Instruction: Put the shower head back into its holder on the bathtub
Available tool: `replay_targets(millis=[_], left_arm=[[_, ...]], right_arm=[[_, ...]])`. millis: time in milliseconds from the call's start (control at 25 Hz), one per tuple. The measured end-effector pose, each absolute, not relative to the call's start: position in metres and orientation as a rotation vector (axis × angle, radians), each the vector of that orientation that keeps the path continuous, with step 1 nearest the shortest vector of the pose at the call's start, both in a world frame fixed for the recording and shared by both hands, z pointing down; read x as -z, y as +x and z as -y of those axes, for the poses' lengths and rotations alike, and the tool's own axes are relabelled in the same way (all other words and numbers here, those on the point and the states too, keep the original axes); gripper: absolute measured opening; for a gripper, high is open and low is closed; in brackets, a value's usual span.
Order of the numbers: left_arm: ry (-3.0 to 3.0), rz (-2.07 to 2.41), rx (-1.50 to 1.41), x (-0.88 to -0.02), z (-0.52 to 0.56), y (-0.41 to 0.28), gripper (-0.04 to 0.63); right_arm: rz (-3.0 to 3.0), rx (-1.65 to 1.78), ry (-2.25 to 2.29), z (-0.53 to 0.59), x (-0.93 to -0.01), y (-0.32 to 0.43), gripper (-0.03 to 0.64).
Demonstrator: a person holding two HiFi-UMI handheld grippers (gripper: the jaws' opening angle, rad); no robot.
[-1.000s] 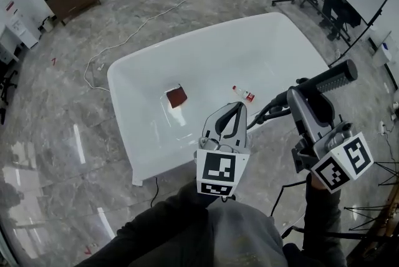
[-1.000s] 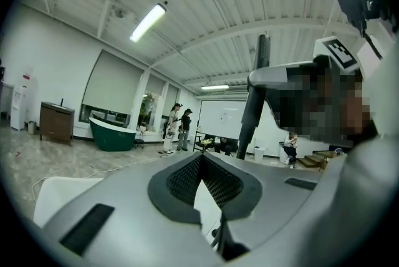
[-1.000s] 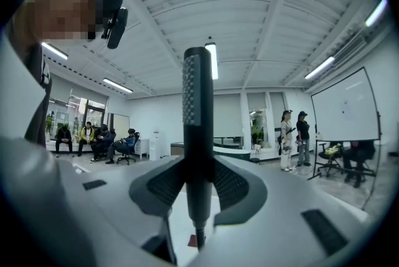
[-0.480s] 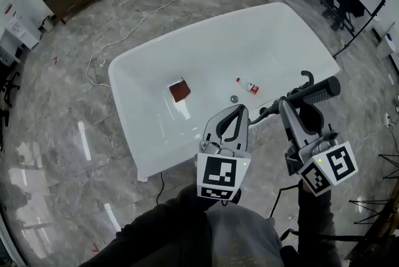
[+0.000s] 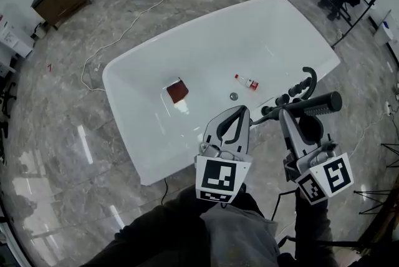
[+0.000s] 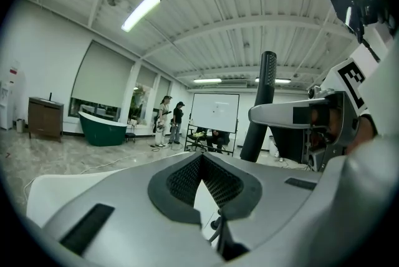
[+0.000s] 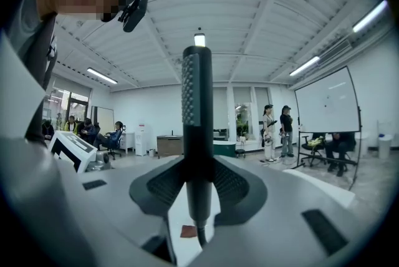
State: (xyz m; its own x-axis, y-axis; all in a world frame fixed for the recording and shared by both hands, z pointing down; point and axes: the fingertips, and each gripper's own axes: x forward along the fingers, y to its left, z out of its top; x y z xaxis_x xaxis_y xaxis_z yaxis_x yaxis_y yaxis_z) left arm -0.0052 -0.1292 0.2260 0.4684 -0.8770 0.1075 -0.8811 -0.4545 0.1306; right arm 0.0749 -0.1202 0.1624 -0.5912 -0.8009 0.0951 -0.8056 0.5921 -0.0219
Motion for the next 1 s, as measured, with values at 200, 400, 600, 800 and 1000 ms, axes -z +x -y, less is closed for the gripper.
replay_targets(millis=[200, 400, 600, 800, 1000], left_arm=[[2.557, 1.506, -0.042, -0.239, 0.139, 0.006, 0.003], [2.557, 1.532, -0.069, -0.259, 0.161, 0.017, 0.003], [2.512, 1.579, -0.117, -0.269, 0.171, 0.021, 0.003], [2.513, 1.570, -0.101, -0.270, 0.178, 0.030, 0.003], [2.494, 1.563, -0.100, -0.279, 0.179, 0.032, 0.003]], right_arm=[[2.719, -0.121, 1.412, 0.125, -0.179, 0.087, 0.141], [2.706, -0.119, 1.411, 0.140, -0.207, 0.099, 0.141], [2.749, -0.165, 1.359, 0.151, -0.221, 0.102, 0.141], [2.687, -0.185, 1.344, 0.157, -0.240, 0.108, 0.141], [2.699, -0.224, 1.320, 0.155, -0.254, 0.105, 0.141]])
